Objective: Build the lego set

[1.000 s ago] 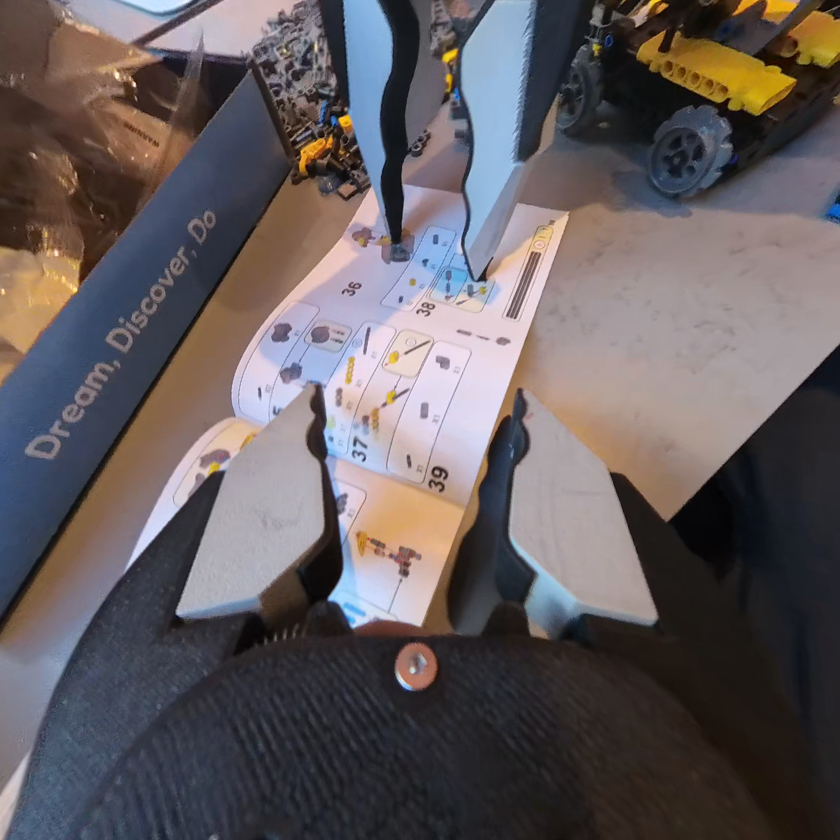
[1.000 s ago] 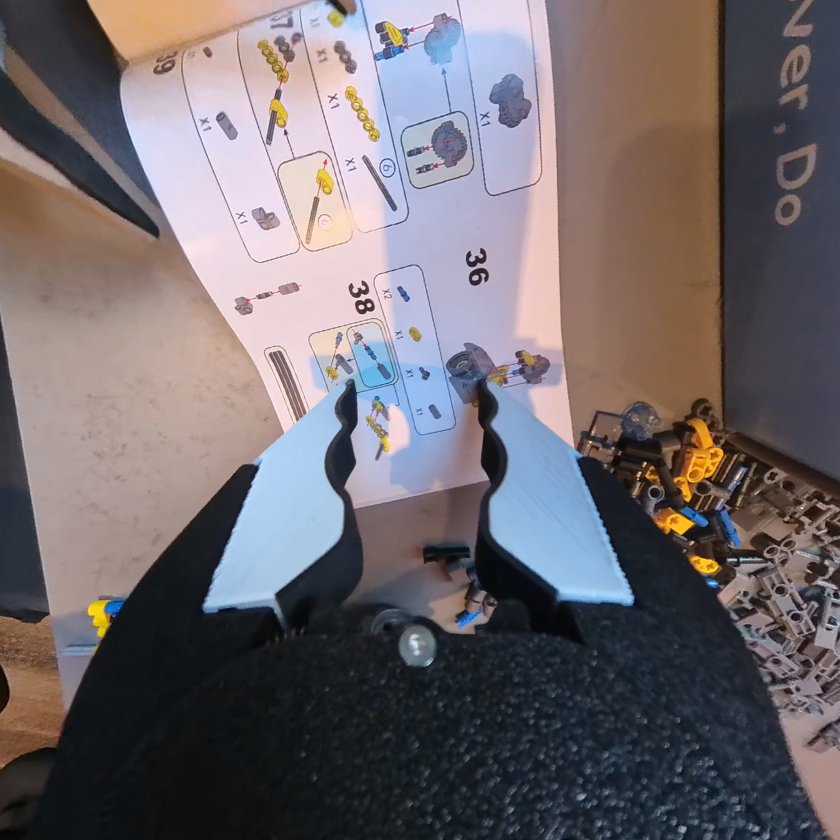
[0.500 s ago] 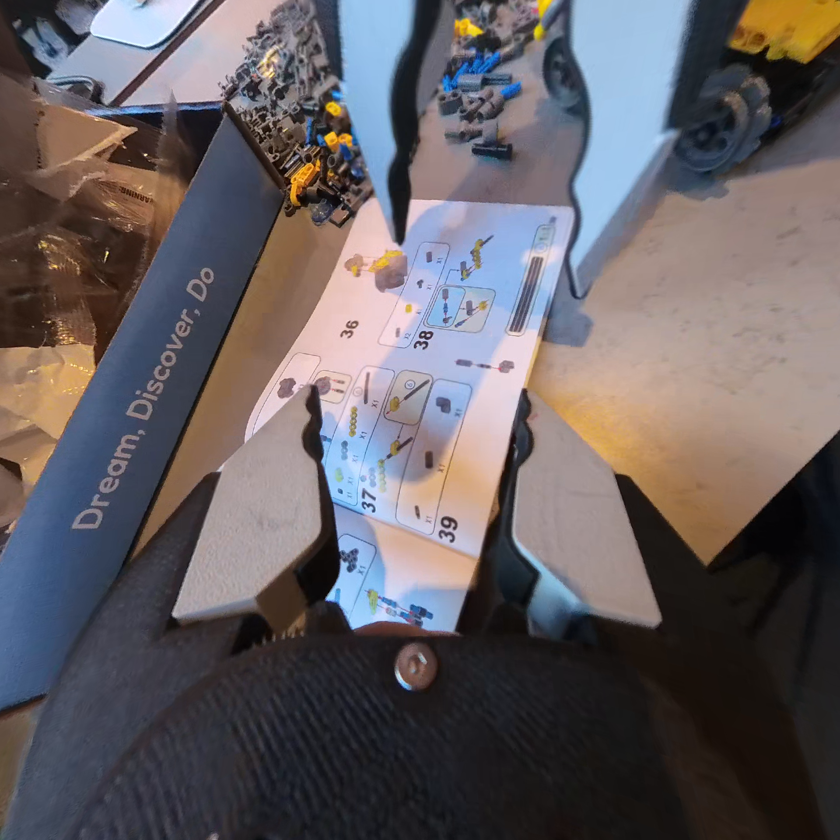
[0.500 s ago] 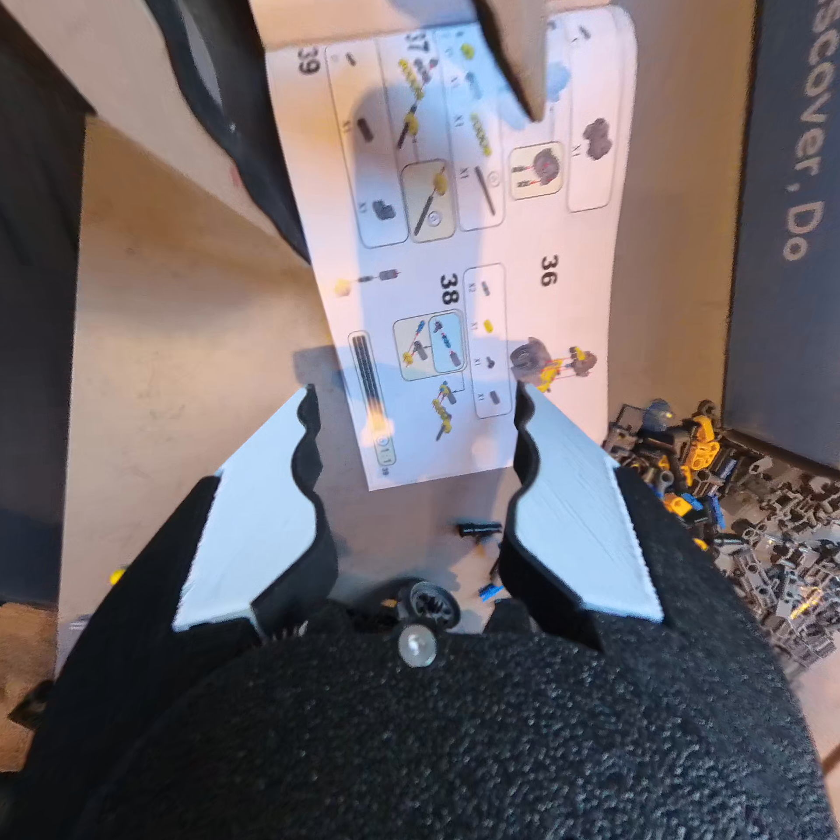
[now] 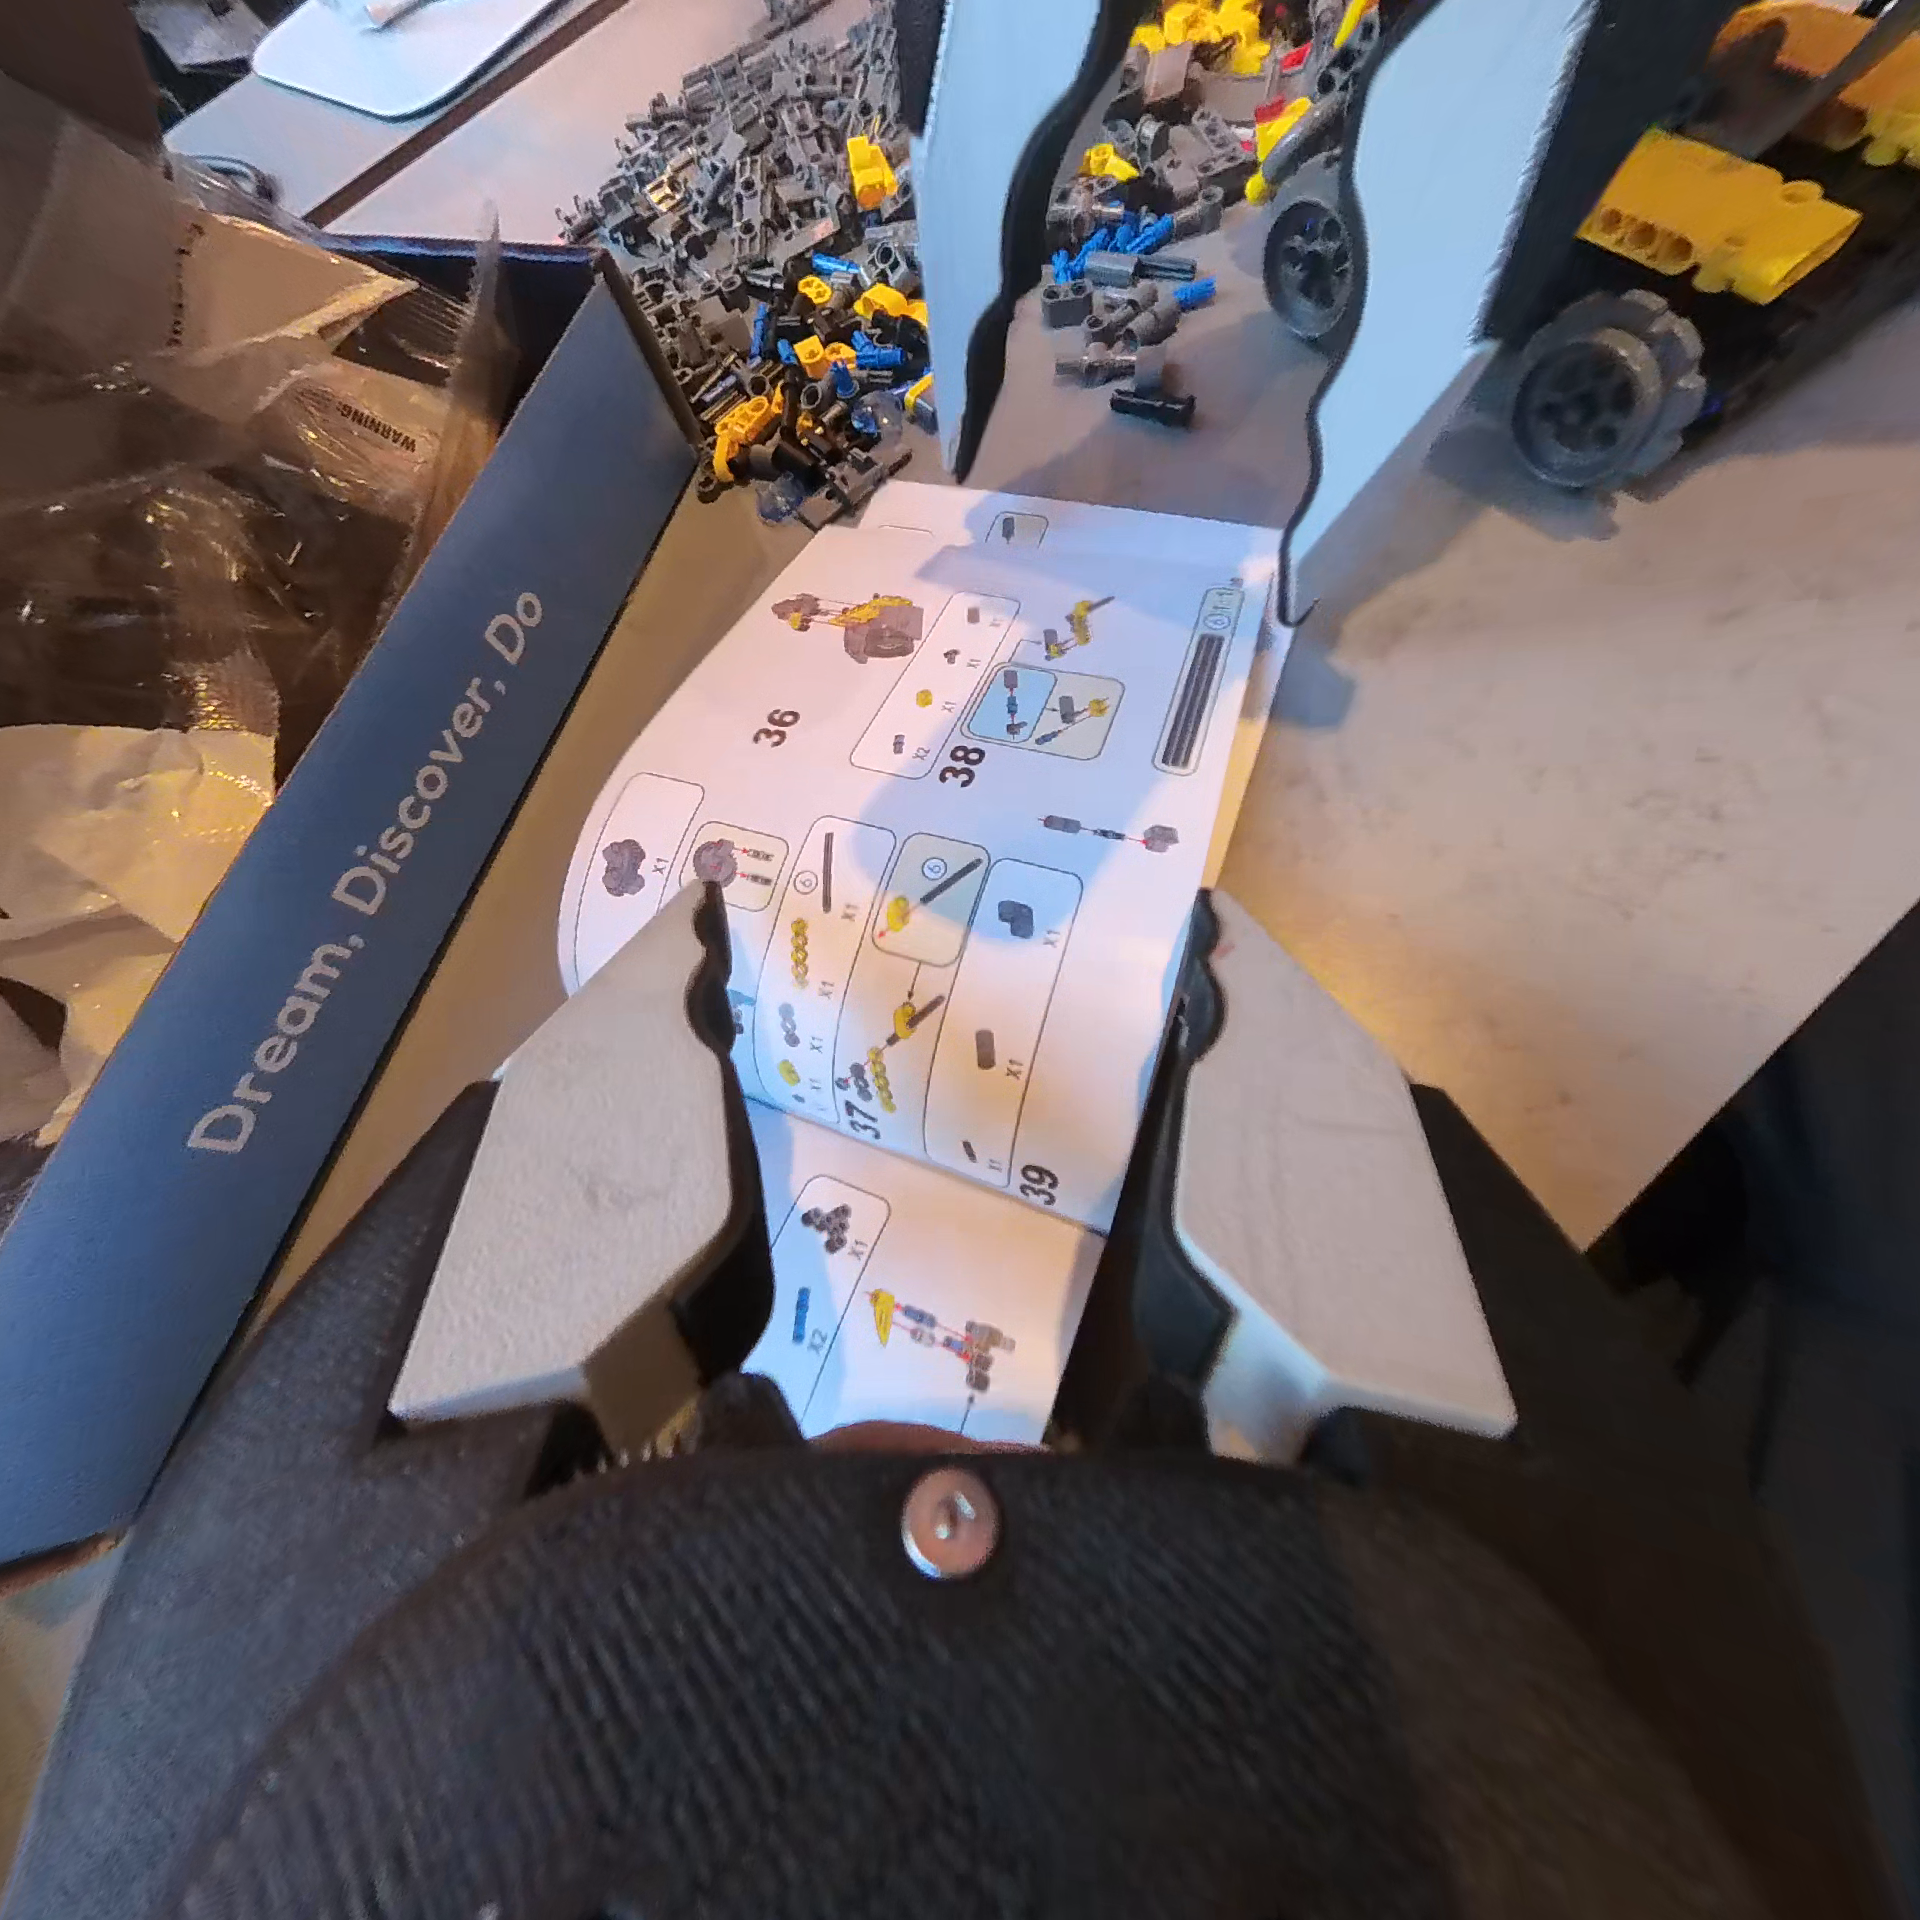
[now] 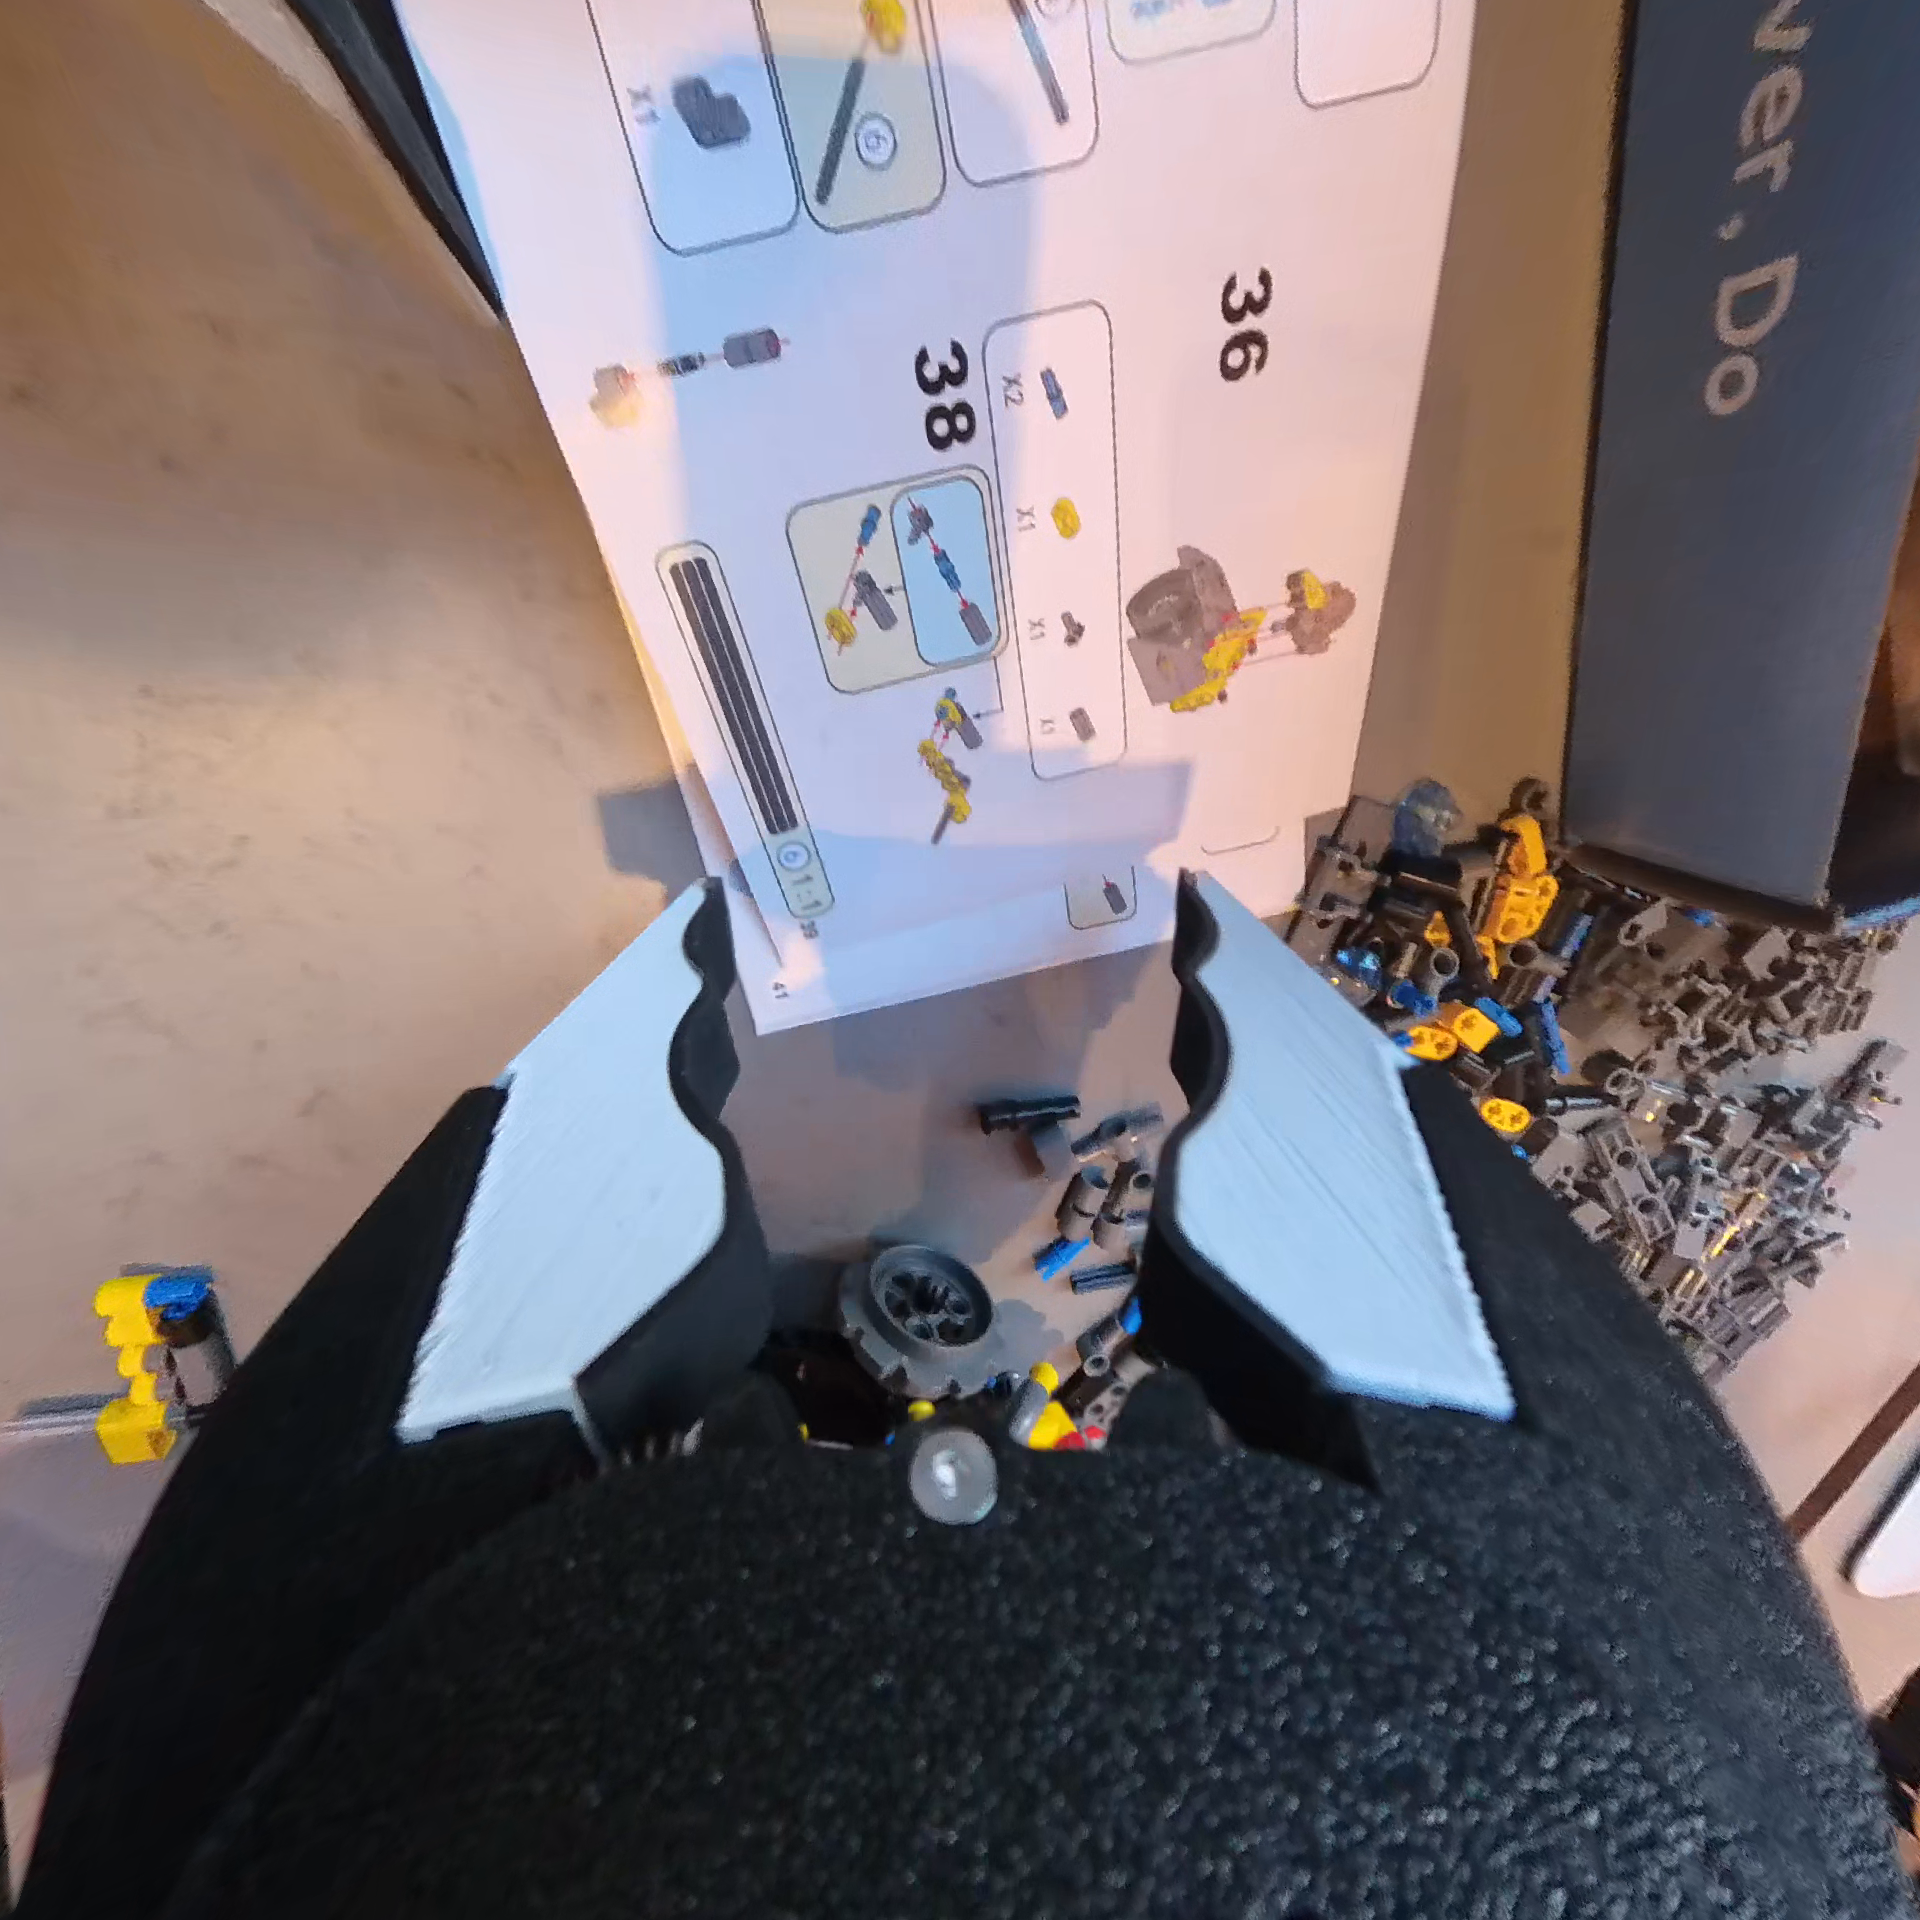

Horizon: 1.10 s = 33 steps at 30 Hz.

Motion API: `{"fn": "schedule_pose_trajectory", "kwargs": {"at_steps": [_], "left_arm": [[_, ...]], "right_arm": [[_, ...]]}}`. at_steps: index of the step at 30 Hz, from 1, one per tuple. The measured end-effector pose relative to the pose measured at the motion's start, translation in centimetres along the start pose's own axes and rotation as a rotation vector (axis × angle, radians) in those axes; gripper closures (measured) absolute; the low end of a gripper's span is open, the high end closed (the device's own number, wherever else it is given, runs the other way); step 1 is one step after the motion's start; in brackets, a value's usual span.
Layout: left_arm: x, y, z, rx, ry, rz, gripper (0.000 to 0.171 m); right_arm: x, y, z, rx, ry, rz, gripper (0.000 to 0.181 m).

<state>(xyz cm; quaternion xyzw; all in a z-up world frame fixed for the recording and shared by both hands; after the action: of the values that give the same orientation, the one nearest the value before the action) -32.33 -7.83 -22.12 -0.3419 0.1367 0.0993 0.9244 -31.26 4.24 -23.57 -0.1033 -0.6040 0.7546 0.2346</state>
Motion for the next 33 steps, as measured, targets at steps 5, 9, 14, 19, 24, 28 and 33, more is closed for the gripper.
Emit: {"fn": "schedule_pose_trajectory", "kwargs": {"at_steps": [5, 9, 14, 19, 24, 28, 33], "left_arm": [[-0.2, -0.5, -0.2, 0.007, -0.011, 0.007, 0.084], [-0.4, -0.9, -0.5, 0.011, -0.023, 0.013, 0.084], [-0.7, -1.4, -1.0, 0.018, -0.036, 0.026, 0.084], [-0.8, -2.1, -1.6, 0.031, -0.057, 0.035, 0.084], [-1.0, -2.6, -2.3, 0.031, -0.076, 0.044, 0.084], [-1.2, -3.2, -2.6, 0.047, -0.099, 0.047, 0.084], [-1.1, -4.7, -3.3, 0.054, -0.126, 0.057, 0.084]], "right_arm": [[0.2, -0.4, -0.4, 0.008, -0.002, -0.023, 0.096], [1.2, -1.2, -1.2, 0.009, 0.034, -0.068, 0.099], [2.0, -2.5, -1.0, 0.096, 0.3, -0.018, 0.102], [1.1, -2.5, 0.4, 0.214, 0.498, 0.175, 0.107], [1.1, -1.2, 2.0, 0.269, 0.629, 0.341, 0.108], [0.9, 0.1, 3.0, 0.26, 0.699, 0.44, 0.108], [-0.9, -1.9, 6.5, 0.394, 0.7, 0.696, 0.139]]}}
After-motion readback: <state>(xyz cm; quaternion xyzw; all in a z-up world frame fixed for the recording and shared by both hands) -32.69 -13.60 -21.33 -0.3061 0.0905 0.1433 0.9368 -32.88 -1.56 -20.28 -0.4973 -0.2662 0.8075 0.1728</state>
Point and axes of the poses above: each gripper's, where its closed fingertips meet, y out along the fingers, z out of its top, x = y × z across the jaws, the point moved 3 cm from there along -y, back along the fingers, and after that the axes turned 10 degrees about y, right-handed, at the moved point
